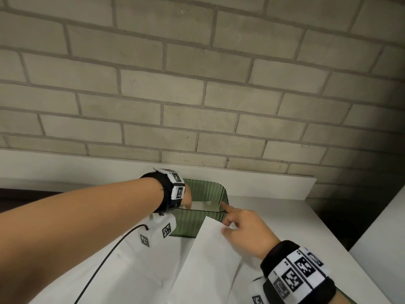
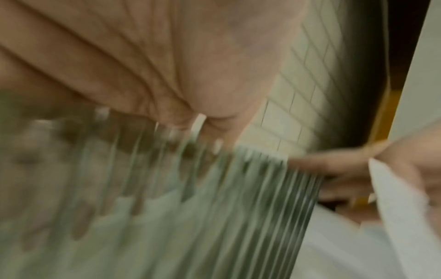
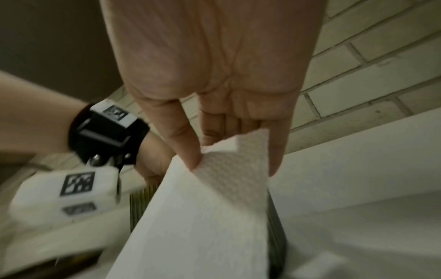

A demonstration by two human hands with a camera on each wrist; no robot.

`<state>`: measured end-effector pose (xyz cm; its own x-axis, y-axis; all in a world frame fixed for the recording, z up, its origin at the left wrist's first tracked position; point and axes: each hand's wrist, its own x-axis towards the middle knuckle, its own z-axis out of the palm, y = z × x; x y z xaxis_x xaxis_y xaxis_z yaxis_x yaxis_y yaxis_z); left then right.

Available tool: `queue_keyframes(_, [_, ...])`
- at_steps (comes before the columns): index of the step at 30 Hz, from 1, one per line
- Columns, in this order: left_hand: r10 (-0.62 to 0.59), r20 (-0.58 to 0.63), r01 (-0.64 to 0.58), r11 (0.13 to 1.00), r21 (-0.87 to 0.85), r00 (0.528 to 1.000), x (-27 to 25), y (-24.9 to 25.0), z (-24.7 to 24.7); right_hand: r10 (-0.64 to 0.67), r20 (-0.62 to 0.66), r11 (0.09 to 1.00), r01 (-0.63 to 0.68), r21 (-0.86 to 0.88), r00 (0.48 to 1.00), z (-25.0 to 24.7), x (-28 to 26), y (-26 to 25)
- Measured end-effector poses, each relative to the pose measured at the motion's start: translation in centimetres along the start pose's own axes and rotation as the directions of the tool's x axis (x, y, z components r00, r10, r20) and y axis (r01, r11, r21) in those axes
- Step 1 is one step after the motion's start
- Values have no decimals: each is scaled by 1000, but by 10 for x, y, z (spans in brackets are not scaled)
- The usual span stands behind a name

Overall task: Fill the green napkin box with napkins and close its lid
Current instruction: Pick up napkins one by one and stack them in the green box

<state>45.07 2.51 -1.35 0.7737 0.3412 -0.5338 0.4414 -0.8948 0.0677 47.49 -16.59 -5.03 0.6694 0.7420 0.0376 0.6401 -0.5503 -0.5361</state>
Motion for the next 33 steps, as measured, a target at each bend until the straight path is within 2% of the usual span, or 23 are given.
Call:
queue_keyframes(2, [20,-85,-40,970,-240,996,0,-9,-6,38,10,998,-39,58,999,-14,2,-7])
queue_keyframes(3, [28,-87,-51,960,-277,996,-2,-16,-10,58,-1,994,-57,93,998,-22,3,-12])
queue_keyframes(4, [37,-139,-79,948,-308,990,-8,-23,-14,85,-12,988,-83,128,996,-30,4,-16])
queue_keyframes(5, [20,-168,-73,946,-317,986,-17,-30,-19,114,-34,980,-107,167,993,-39,6,-21])
queue_keyframes(7, [-48,-193,-43,896,-442,980,-25,-50,-23,164,-93,947,-130,293,982,-53,9,-27])
queue_keyframes(11, [-131,-223,43,931,-362,966,-51,-101,-7,313,-164,775,-151,613,935,-65,23,-33])
queue_keyframes(14, [-127,-151,91,969,-229,980,-60,-135,23,419,-132,609,-170,774,898,-57,39,-33])
queue_keyframes(16, [-115,-97,93,974,-206,989,-63,-152,41,464,-86,520,-193,832,882,-48,52,-32])
queue_keyframes(19, [-101,-21,92,963,-253,995,-69,-167,64,482,-7,545,-294,785,876,-29,72,-32])
queue_keyframes(21, [-84,-3,81,966,-247,996,-72,-170,74,520,24,555,-359,750,854,-17,83,-36])
queue_keyframes(23, [-59,-28,52,976,-212,998,-74,-172,82,557,29,601,-426,677,830,-10,92,-45])
queue_keyframes(25, [-35,-63,22,980,-196,997,-75,-172,88,571,54,604,-464,648,819,-7,97,-54])
queue_keyframes(26, [-34,-68,20,979,-201,997,-74,-172,91,566,74,590,-466,660,821,-7,100,-58])
queue_keyframes(28, [-43,-62,29,978,-209,997,-73,-171,98,509,84,562,-404,722,857,-7,102,-66])
queue_keyframes(31, [-59,-52,46,973,-227,997,-70,-169,107,379,84,414,-250,875,922,-10,99,-80])
queue_keyframes(33, [-57,-62,43,977,-209,996,-69,-167,109,316,71,313,-175,933,946,-14,96,-85])
